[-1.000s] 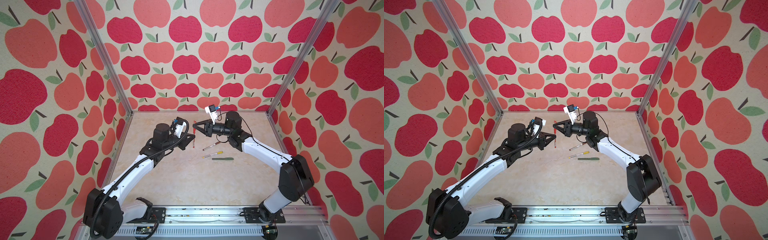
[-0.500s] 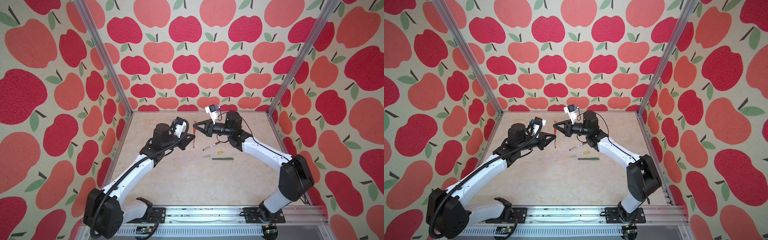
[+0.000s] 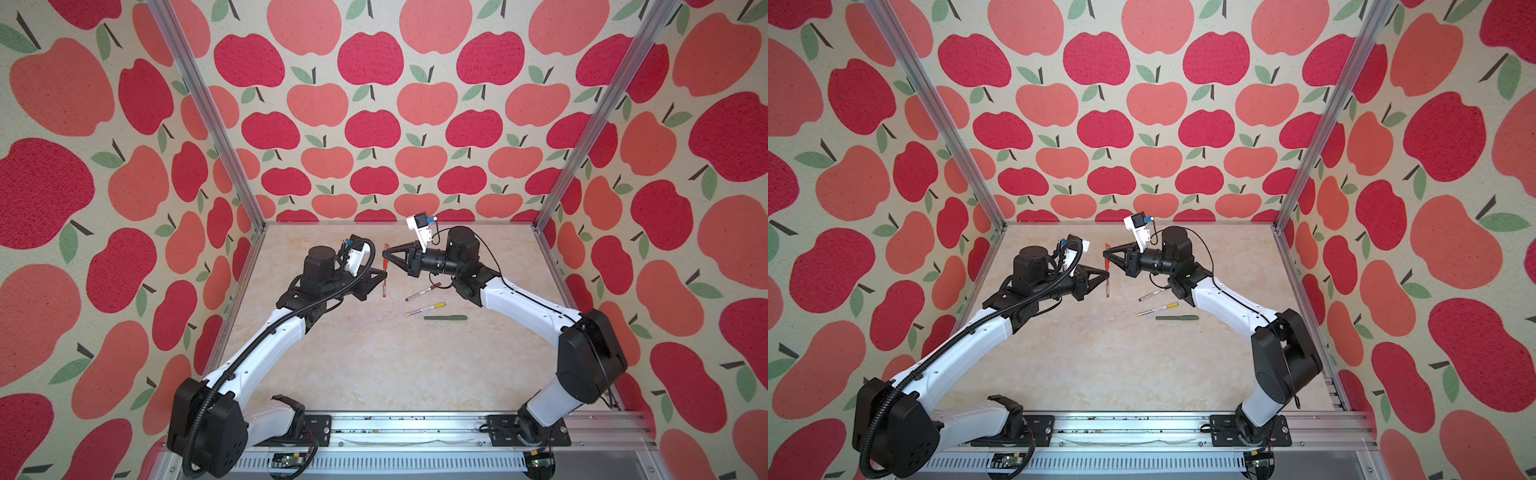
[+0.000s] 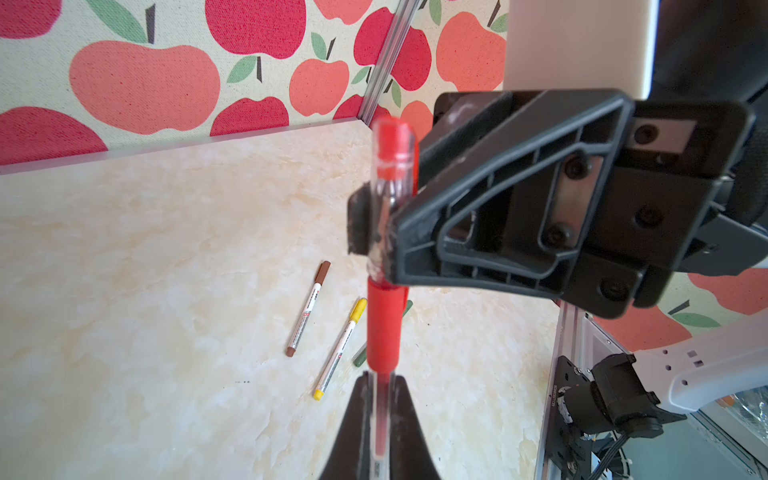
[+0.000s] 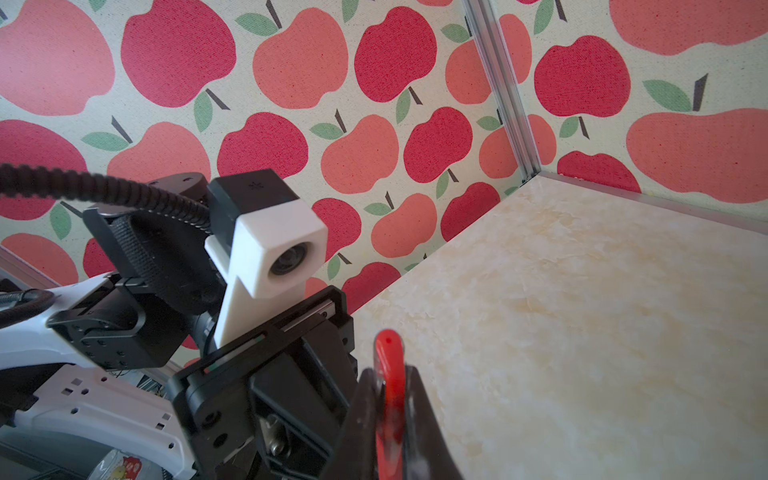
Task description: Insert the pens into the pen caps
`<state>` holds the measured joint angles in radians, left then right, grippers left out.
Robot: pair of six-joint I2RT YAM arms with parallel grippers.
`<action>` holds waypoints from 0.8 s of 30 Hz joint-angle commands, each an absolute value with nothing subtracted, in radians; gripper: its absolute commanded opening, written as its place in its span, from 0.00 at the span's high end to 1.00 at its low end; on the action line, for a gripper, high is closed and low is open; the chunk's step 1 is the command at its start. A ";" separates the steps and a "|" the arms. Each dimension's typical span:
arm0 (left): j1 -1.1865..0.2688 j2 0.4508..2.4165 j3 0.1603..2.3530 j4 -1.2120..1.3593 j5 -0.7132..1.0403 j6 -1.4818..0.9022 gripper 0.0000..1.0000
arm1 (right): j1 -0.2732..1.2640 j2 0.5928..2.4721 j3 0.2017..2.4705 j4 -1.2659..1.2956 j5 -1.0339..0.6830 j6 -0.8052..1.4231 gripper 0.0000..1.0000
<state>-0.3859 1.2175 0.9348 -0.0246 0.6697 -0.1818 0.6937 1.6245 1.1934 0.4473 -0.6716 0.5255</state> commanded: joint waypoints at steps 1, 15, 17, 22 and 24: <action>-0.322 1.180 1.034 0.115 0.563 -0.169 1.00 | 0.747 1.618 1.130 0.296 -0.804 0.494 1.00; -0.316 1.176 1.058 0.124 0.546 -0.154 1.00 | 0.779 1.604 1.017 0.310 -0.779 0.504 1.00; -0.315 1.176 1.067 0.124 0.543 -0.149 1.00 | 0.781 1.599 0.996 0.317 -0.775 0.511 1.00; -0.314 1.178 1.078 0.130 0.542 -0.149 1.00 | 0.787 1.587 0.957 0.328 -0.765 0.520 1.00; -0.314 1.178 1.078 0.128 0.552 -0.151 1.00 | 0.788 1.578 0.951 0.332 -0.758 0.522 1.00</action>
<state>-0.3504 1.2156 0.9760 -0.0864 0.6434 -0.1345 0.7403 1.5723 1.0050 0.4896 -0.6392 0.5205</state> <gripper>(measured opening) 0.074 0.117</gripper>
